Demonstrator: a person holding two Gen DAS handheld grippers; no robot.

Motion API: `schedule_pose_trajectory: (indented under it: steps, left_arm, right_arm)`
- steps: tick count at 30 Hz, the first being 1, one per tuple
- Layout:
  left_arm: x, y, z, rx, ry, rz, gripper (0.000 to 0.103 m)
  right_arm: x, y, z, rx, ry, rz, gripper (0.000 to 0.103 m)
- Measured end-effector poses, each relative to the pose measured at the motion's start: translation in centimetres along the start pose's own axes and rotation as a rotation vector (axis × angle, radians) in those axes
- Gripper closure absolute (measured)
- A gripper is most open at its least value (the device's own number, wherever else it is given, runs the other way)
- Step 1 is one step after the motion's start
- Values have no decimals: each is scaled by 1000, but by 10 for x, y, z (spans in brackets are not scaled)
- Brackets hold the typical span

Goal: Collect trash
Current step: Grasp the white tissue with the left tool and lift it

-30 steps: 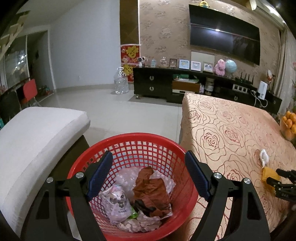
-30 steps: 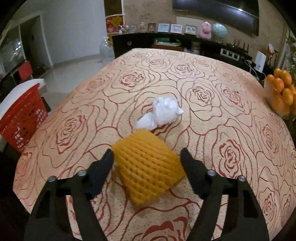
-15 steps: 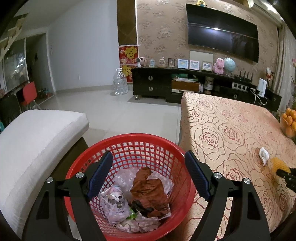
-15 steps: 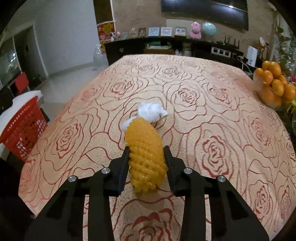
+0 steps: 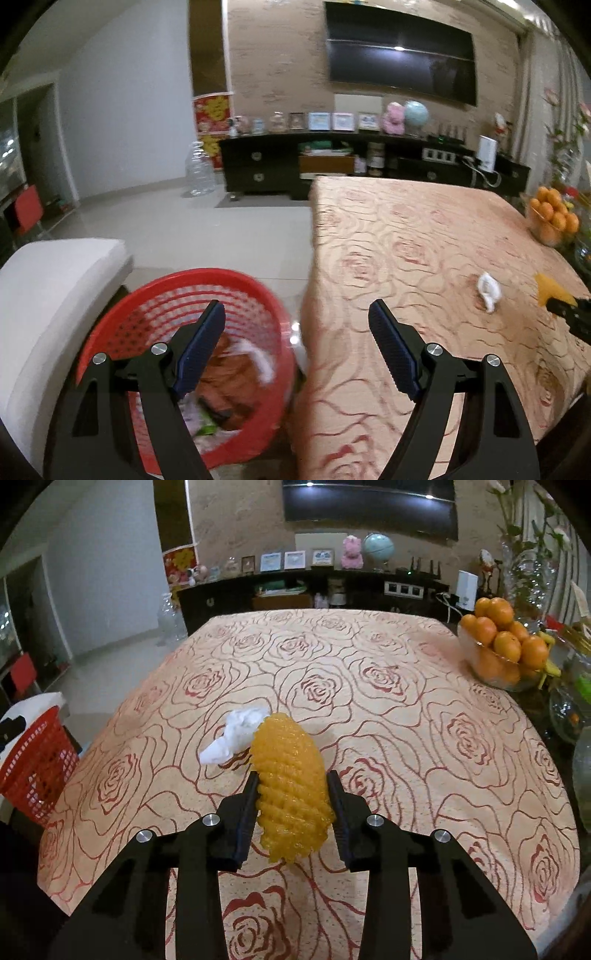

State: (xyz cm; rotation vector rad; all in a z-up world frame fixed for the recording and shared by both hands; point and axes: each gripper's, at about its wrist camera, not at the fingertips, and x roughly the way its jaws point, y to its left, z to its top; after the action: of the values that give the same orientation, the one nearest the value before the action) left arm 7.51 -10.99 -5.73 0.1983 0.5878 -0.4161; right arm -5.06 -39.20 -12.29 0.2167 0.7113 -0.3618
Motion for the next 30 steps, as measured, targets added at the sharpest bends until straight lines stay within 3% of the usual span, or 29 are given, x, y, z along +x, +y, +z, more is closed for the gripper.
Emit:
schedule_pose_trajectory:
  steps: [19, 30]
  left_arm:
    - [67, -164, 19, 237, 87, -302, 26]
    - [122, -216, 15, 270, 162, -396, 26]
  right_arm:
    - [-18, -33, 1, 102, -30, -47, 67]
    - [-8, -40, -4, 137, 16, -56, 67]
